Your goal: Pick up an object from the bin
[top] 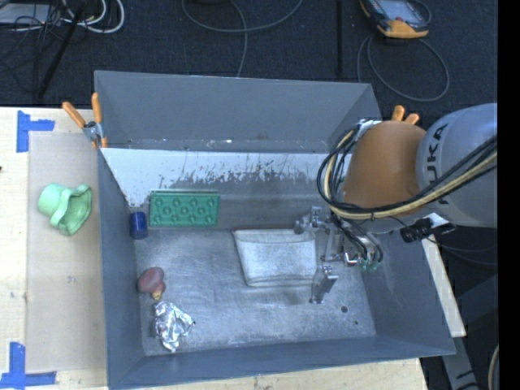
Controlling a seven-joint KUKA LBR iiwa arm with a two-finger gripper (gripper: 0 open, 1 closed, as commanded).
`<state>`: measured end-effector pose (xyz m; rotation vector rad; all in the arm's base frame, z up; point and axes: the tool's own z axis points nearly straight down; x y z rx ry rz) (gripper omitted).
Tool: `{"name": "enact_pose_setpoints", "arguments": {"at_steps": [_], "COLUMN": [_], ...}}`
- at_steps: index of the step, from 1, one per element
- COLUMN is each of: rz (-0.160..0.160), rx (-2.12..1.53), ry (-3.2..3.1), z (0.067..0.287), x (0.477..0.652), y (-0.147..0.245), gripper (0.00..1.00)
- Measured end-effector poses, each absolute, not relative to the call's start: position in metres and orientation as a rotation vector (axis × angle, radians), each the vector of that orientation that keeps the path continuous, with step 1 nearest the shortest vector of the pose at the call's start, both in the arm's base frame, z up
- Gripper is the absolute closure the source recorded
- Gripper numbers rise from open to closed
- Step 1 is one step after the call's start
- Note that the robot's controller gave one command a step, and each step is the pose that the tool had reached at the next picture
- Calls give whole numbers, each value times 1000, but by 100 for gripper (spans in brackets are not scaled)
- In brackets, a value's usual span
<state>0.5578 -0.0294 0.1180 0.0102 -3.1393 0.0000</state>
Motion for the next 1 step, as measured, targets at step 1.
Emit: {"name": "enact_pose_setpoints", "arguments": {"at_steps": [1], "rz": [-1], "rx": [-186], "ry": [-3142], "z": [71], "x": [555], "y": [-17], "gripper": [0]}}
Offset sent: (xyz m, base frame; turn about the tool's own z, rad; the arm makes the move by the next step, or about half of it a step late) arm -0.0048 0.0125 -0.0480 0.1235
